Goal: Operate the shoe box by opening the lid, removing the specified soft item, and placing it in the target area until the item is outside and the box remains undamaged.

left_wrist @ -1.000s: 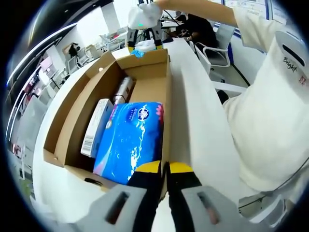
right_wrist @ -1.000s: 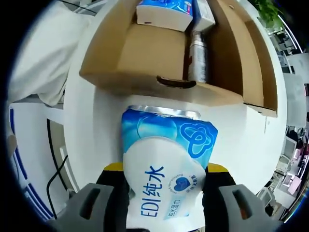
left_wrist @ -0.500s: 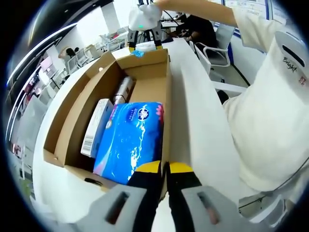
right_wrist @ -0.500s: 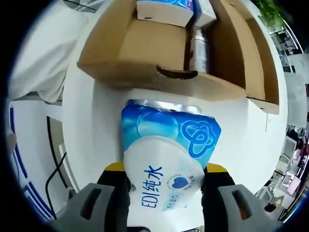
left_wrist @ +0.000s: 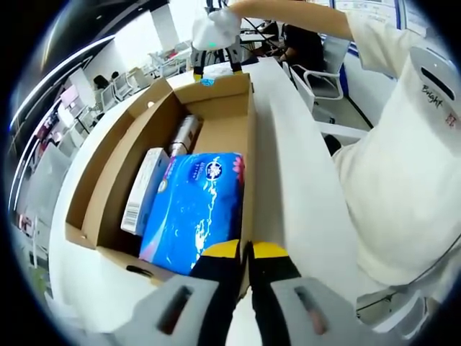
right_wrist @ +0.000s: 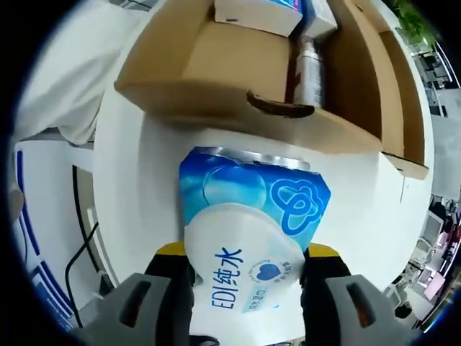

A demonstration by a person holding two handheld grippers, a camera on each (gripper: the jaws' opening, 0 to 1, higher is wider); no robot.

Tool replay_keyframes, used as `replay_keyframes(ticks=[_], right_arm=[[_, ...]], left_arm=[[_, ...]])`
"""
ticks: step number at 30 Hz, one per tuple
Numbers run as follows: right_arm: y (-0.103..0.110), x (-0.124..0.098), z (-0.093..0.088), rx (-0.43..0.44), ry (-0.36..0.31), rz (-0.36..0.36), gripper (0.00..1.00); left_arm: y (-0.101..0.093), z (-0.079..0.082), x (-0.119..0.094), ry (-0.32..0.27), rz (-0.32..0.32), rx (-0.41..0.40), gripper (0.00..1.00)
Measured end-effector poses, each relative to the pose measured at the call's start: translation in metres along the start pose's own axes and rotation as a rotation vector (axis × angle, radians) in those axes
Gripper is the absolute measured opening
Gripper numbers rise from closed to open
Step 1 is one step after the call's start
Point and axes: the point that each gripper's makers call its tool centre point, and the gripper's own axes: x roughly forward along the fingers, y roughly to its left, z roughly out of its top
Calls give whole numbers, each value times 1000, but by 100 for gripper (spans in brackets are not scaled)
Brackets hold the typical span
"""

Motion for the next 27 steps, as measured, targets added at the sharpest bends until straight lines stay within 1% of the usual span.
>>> replay_keyframes(ticks=[3,7,10,11,12,14,16,19,20,21,22,23,25,26,27], right_arm=[[0,2,1,-2,9,7,59],[-4,-8,-1,-1,14,-15,58],[-3,-20,-1,3,13,-28,54],[-5,-24,-2,19,21,-43,52],[-5,-29,-5,41,26,-38,50],[-4,-35,-7,39,26,-28,46],[-4,-41,-9,54,25,-29,41],[-6,-48,-9,75,7,-51,40],[-9,-52,-7,113,-16,-80,40],[-10,-55,-7,116,-23,-77,39],[-10,-59,-4,148,-46,-86,37],[-9,-61,-3,159,-61,-85,35],[-6,-67,2,210,-100,-84,36],[-7,-70,4,223,-114,-96,37],[-9,-74,8,246,-147,-112,37]], left_arm=[[0,0,0,-2,4,1,3],[0,0,0,-6,5,3,3],[0,0,0,-2,1,1,3],[0,0,0,-2,1,1,3],[0,0,0,-2,2,3,3],[0,0,0,-1,4,4,3],[0,0,0,-2,8,6,4],[0,0,0,-5,12,6,4],[0,0,0,-5,12,7,4],[0,0,0,-3,11,7,4],[0,0,0,-2,10,6,4],[0,0,0,-1,10,6,4],[0,0,0,-4,7,4,4],[0,0,0,-5,7,4,4],[0,1,0,-6,8,4,4]])
